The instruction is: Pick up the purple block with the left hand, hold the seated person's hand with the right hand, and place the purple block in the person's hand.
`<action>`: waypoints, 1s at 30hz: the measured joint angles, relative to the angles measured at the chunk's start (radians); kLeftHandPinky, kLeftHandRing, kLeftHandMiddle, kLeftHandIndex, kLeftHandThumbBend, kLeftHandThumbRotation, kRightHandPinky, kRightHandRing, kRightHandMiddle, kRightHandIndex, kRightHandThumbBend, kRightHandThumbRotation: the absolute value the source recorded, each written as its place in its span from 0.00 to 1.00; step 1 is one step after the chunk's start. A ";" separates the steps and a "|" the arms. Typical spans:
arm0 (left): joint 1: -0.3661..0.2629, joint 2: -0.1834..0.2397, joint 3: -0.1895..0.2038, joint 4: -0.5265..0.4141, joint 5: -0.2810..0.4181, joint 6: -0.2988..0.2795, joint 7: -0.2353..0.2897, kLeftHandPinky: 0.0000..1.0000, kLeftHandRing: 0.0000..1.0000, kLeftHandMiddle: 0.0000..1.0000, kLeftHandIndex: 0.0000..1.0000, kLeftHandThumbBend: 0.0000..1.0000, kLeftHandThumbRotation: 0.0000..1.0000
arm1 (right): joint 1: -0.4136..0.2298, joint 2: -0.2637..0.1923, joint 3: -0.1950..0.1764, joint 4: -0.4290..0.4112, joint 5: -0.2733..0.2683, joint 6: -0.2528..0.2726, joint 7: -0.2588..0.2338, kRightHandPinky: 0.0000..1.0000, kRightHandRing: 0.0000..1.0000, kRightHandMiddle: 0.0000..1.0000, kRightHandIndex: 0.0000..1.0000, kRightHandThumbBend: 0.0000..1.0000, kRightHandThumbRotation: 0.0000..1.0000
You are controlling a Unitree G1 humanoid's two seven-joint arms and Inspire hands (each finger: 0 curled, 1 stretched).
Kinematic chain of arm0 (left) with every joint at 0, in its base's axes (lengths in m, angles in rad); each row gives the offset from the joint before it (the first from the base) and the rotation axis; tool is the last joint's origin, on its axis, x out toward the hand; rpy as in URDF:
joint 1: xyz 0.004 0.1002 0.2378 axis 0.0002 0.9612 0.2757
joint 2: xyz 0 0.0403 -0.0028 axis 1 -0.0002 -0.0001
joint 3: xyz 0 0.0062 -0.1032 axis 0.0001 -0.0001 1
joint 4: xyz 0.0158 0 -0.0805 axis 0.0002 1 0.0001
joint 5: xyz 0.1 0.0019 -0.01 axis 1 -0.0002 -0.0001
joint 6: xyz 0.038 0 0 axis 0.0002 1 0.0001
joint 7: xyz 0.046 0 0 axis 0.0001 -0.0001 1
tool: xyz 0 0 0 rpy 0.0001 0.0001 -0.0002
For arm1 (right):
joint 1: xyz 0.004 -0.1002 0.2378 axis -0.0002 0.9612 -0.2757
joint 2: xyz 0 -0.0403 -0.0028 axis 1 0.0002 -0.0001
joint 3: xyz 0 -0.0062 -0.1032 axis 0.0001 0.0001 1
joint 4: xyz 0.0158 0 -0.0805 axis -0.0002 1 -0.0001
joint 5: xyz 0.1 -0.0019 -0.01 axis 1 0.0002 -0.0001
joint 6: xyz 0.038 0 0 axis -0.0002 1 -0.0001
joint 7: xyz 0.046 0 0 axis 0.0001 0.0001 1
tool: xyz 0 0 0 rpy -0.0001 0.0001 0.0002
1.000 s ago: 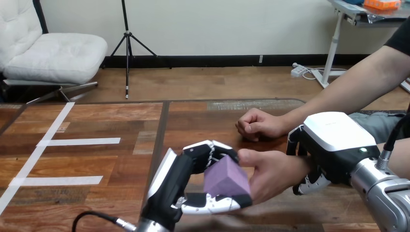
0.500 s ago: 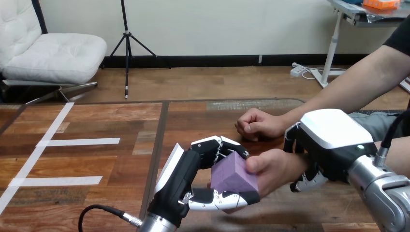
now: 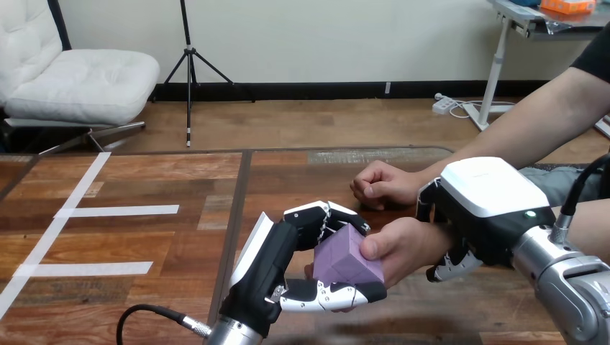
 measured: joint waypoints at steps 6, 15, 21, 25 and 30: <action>0.000 0.000 0.000 0.000 0.000 0.000 0.004 0.41 0.47 0.52 0.54 0.79 0.15 | -0.002 0.001 0.003 0.000 0.000 0.000 0.000 0.35 0.42 0.49 0.51 0.78 0.00; -0.001 0.000 0.000 0.005 0.001 0.000 0.005 0.41 0.47 0.52 0.54 0.79 0.15 | -0.005 0.001 0.007 0.004 0.001 -0.001 0.000 0.35 0.42 0.49 0.51 0.77 0.00; -0.003 0.001 0.001 0.014 0.001 0.001 0.006 0.41 0.47 0.52 0.54 0.79 0.16 | -0.009 0.001 0.007 0.013 0.005 -0.008 0.000 0.35 0.42 0.49 0.51 0.76 0.00; -0.004 0.001 0.000 0.016 0.001 0.003 0.006 0.41 0.47 0.53 0.54 0.79 0.16 | -0.010 0.001 0.007 0.020 0.006 -0.014 0.000 0.35 0.41 0.49 0.51 0.77 0.00; -0.005 0.001 0.000 0.020 0.003 0.003 0.006 0.41 0.47 0.53 0.54 0.79 0.17 | -0.014 0.001 0.007 0.029 0.009 -0.024 0.000 0.34 0.40 0.48 0.51 0.78 0.00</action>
